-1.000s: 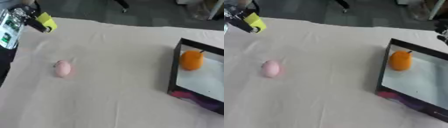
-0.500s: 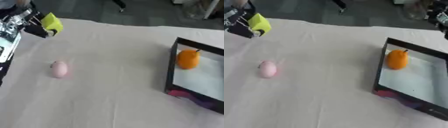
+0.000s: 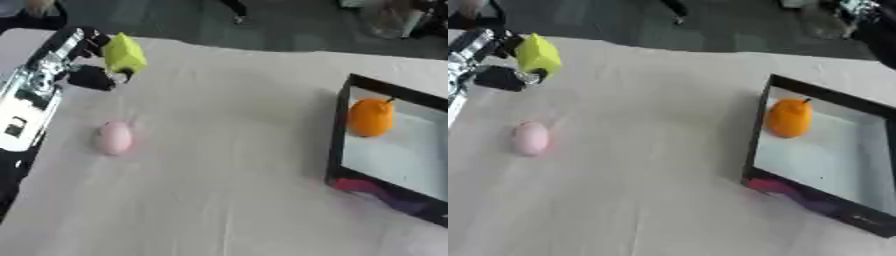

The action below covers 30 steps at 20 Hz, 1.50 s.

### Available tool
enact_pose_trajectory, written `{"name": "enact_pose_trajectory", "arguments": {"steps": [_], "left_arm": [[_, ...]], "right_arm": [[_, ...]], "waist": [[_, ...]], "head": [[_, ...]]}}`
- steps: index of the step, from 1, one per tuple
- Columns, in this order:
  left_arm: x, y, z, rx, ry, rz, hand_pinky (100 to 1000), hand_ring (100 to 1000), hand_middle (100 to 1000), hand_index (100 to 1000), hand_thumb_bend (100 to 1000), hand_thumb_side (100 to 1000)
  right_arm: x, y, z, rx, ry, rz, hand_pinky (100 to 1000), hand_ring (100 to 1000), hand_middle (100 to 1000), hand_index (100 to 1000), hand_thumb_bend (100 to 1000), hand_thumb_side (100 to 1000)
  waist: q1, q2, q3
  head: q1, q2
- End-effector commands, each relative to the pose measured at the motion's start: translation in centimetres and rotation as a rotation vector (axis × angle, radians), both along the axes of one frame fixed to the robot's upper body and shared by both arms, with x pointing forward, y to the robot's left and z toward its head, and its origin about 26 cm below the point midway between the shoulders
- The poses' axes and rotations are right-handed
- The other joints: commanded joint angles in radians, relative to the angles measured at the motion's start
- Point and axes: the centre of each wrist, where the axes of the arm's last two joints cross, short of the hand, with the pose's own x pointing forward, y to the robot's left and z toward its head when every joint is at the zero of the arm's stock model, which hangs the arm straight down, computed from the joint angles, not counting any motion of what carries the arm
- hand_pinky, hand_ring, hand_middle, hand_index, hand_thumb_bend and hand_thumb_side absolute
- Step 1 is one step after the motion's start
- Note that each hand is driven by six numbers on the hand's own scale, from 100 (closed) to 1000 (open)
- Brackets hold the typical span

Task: Pick up the objects with one hand, pass them to the other hand, and then place them into the box on the other side of the table.

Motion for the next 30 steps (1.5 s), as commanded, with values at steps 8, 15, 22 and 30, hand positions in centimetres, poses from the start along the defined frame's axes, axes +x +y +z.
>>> {"name": "enact_pose_trajectory", "arguments": {"steps": [8,15,22,30], "left_arm": [[-1.9,-4.0,-0.3,-0.076,-0.177,-0.100,814,687,575,450,129,100],[-2.8,-6.2,-1.1,-0.098,-0.223,-0.176,814,686,574,450,119,100],[-3.2,-8.0,-1.6,-0.109,-0.243,-0.227,814,684,571,448,118,100],[-3.6,-9.9,-2.3,-0.138,-0.225,-0.286,816,681,568,447,116,100]], "right_arm": [[2.2,5.1,0.9,-0.186,-0.078,0.118,1000,1000,993,980,100,519],[3.6,7.9,0.3,-0.275,-0.080,0.172,1000,1000,996,982,100,528],[4.6,9.9,-0.2,-0.353,-0.098,0.217,1000,1000,999,987,100,499],[5.2,11.4,-0.9,-0.462,-0.136,0.271,1000,1000,1000,1000,100,376]], "waist": [[-0.010,-0.042,0.013],[-0.013,-0.041,0.026],[-0.014,-0.037,0.042],[-0.012,-0.034,0.049]], "head": [[-0.025,0.005],[-0.044,0.006],[-0.063,0.006],[-0.075,0.009]]}}
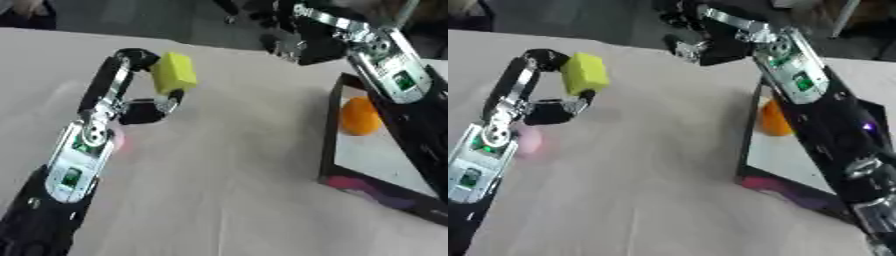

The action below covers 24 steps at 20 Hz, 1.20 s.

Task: Pick up the objects with one hand, pass them to the other hand, and then place them into the box on the other side of the table.

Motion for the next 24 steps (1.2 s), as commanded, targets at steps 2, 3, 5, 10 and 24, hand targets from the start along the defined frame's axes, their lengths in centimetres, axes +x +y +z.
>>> {"name": "enact_pose_trajectory", "arguments": {"steps": [2,3,5,10,24], "left_arm": [[-0.3,-1.1,0.6,-0.015,-0.025,-0.038,816,680,566,446,118,100],[-0.3,-1.3,0.5,-0.018,-0.027,-0.044,816,679,566,446,118,100],[-0.4,-1.7,0.6,-0.027,-0.029,-0.056,816,678,564,445,118,100],[-0.8,-2.8,0.7,-0.041,-0.042,-0.087,816,677,560,445,117,100],[-1.1,-4.2,0.2,-0.054,-0.051,-0.138,817,675,553,445,124,100]], "right_arm": [[0.2,0.6,1.0,-0.063,-0.064,0.020,1000,1000,1000,997,100,367],[0.3,0.8,0.8,-0.076,-0.069,0.025,1000,1000,996,997,100,349],[0.5,1.2,0.6,-0.097,-0.081,0.039,1000,1000,995,997,100,344],[0.8,2.2,0.2,-0.136,-0.115,0.078,1000,1000,990,993,100,317],[1.3,3.9,-0.5,-0.208,-0.217,0.108,1000,1000,948,972,100,184]], "waist": [[-0.005,-0.033,0.003],[-0.005,-0.032,0.004],[-0.004,-0.032,0.005],[-0.006,-0.031,0.007],[-0.006,-0.030,0.014]], "head": [[-0.005,0.008],[-0.006,0.009],[-0.009,0.010],[-0.009,0.010],[-0.019,0.011]]}}
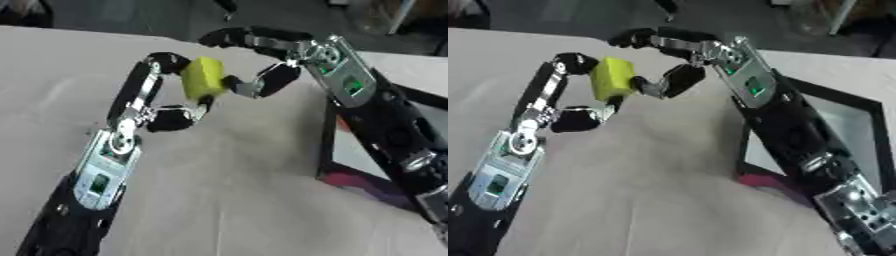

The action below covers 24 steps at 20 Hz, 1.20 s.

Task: Pick up the objects with one hand, pass them to the other hand, and then place them into the box on the other side of the table.

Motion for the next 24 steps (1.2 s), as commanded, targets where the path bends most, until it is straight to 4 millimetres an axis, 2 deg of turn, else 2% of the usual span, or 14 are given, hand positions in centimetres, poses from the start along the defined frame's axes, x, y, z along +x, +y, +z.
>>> {"name": "enact_pose_trajectory", "arguments": {"steps": [1,9,24], "left_arm": [[-0.2,-0.6,0.8,-0.007,-0.033,-0.020,816,675,553,446,128,100],[-0.1,-0.6,0.5,0.000,-0.014,0.001,812,673,549,444,150,100],[0.0,-0.4,0.2,0.020,0.003,0.041,807,671,546,439,173,100]], "right_arm": [[0.0,0.0,1.1,-0.017,-0.062,0.004,1000,1000,942,971,100,183],[0.2,-0.3,0.8,-0.005,-0.058,0.021,1000,1000,934,967,100,183],[-0.3,-1.0,2.4,0.011,-0.004,0.030,1000,1000,924,960,100,205]], "waist": [[-0.006,-0.030,0.001],[-0.005,-0.028,-0.002],[-0.004,-0.026,-0.007]], "head": [[-0.003,0.003],[0.003,0.005],[0.003,0.004]]}}
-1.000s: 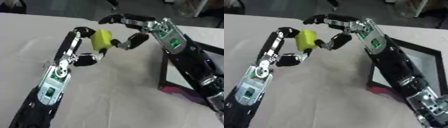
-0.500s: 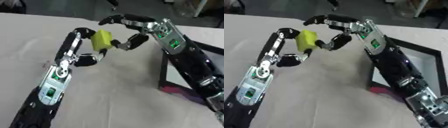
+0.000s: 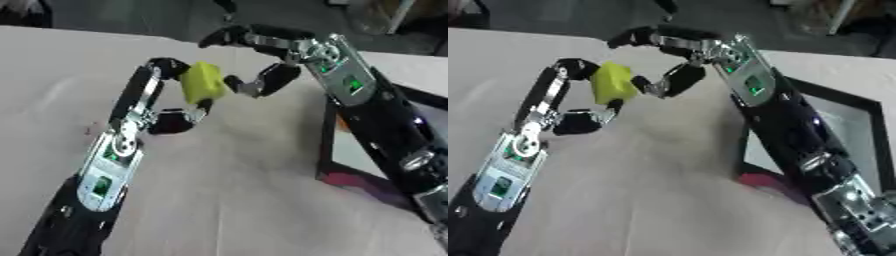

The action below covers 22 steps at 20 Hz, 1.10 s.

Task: Pick up the objects with one hand, pass them to the other hand, and then place them into the box on the other side of the table.

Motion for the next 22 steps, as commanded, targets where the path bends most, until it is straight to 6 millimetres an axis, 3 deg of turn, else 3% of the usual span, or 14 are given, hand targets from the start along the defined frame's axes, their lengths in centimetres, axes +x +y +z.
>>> {"name": "enact_pose_trajectory", "arguments": {"steps": [1,7,12,22], "left_arm": [[-0.1,-0.4,0.8,-0.003,-0.024,-0.007,808,671,546,439,173,100],[-0.2,-0.6,0.9,-0.012,-0.034,-0.014,809,670,545,438,179,100],[-0.2,-0.6,0.9,-0.020,-0.039,-0.012,809,669,544,438,182,100],[-0.3,-0.8,0.9,-0.039,-0.043,-0.020,812,668,542,437,183,100]], "right_arm": [[-0.2,-0.6,1.8,-0.010,-0.031,0.005,1000,1000,925,961,100,206],[-0.2,-0.4,1.4,-0.058,-0.039,0.028,1000,1000,927,967,100,213],[0.3,-0.7,0.5,-0.097,-0.025,0.019,1000,1000,923,971,100,279],[0.6,-0.5,0.0,-0.124,0.012,0.032,1000,1000,930,979,100,285]], "waist": [[-0.004,-0.025,-0.002],[-0.004,-0.025,-0.001],[-0.006,-0.024,0.001],[-0.006,-0.021,0.002]], "head": [[0.001,0.003],[-0.001,0.003],[0.000,0.003],[-0.002,0.003]]}}
